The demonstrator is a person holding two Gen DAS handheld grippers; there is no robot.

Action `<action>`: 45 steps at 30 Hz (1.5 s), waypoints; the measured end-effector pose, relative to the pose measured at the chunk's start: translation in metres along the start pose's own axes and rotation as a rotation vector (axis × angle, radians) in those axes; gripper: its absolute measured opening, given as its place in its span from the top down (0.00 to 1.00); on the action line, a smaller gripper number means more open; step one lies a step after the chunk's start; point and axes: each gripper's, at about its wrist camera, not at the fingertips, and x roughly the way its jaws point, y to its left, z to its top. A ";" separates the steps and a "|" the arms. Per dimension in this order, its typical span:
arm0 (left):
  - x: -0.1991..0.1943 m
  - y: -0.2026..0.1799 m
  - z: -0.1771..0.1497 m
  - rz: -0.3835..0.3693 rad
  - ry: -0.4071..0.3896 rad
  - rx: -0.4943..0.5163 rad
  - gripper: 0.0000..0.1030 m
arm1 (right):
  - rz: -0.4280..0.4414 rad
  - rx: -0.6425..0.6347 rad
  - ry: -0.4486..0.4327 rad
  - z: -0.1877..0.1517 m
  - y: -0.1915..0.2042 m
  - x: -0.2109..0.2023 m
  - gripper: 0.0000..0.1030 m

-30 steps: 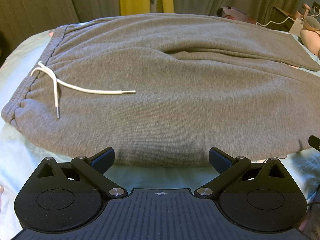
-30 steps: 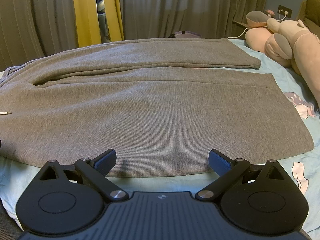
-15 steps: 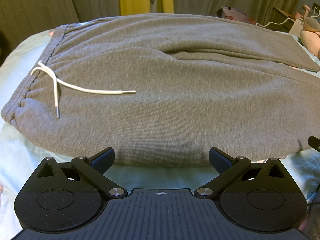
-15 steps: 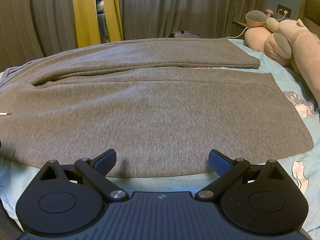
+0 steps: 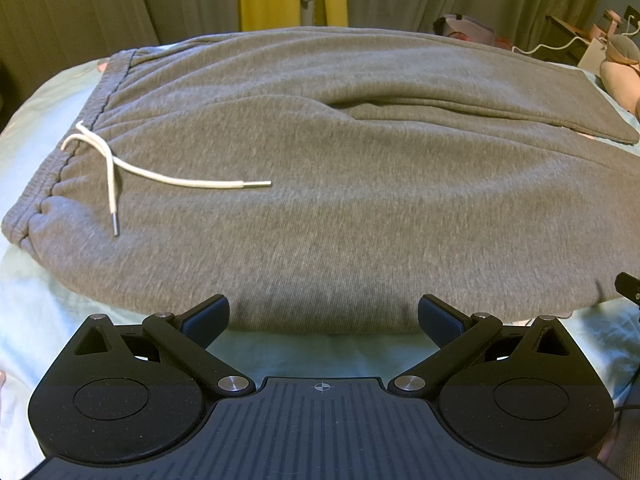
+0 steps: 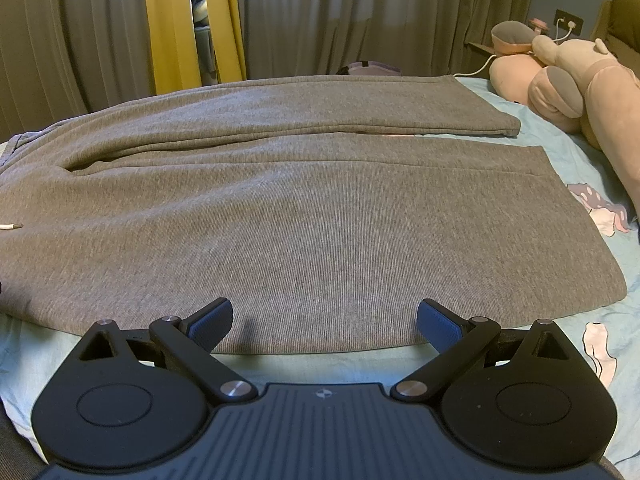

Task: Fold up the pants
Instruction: 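Move the right gripper to a pant-leg hem and close on it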

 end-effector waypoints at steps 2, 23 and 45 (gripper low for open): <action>0.000 0.000 0.000 0.000 0.000 0.000 0.00 | 0.001 0.000 0.000 0.000 0.000 0.000 0.04; 0.002 -0.001 0.001 -0.002 0.032 -0.004 0.00 | 0.020 0.046 0.035 0.004 -0.006 0.007 0.04; 0.033 0.003 0.097 0.045 0.008 -0.275 0.00 | -0.046 0.182 0.102 0.018 -0.029 0.082 0.04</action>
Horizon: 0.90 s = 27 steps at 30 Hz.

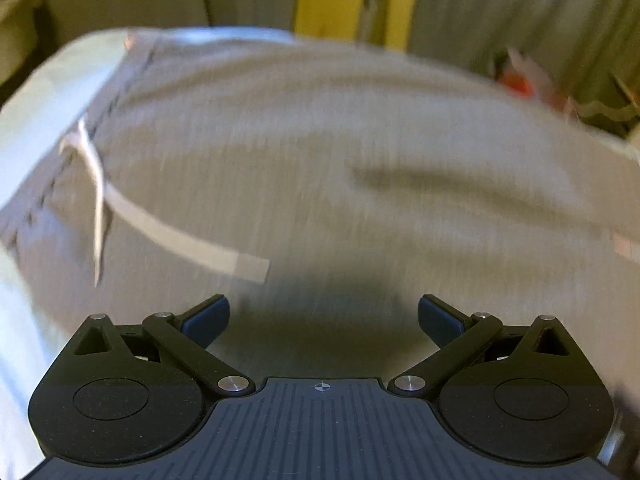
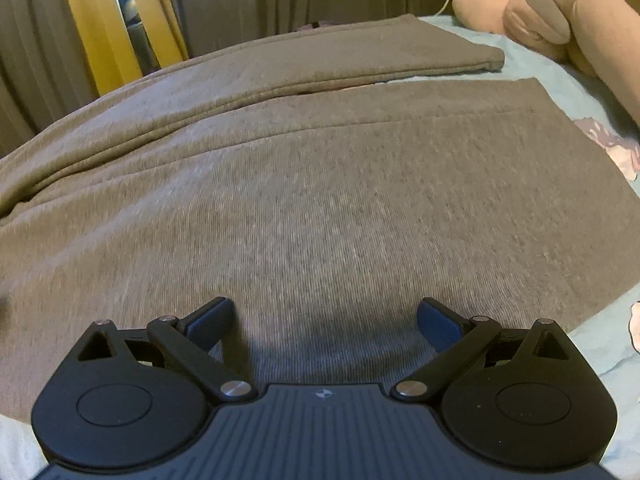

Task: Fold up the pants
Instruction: 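Move the right gripper to a pant-leg hem and close on it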

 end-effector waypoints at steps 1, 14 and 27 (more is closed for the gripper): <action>0.005 -0.005 0.013 0.012 -0.037 -0.031 0.00 | -0.008 -0.007 -0.003 0.000 0.002 0.001 0.03; 0.096 0.025 0.066 0.296 -0.332 -0.264 0.00 | 0.065 0.162 -0.088 0.123 -0.014 0.036 0.24; 0.137 0.039 0.072 0.427 -0.458 -0.234 0.00 | -0.047 0.428 -0.089 0.332 0.030 0.210 0.39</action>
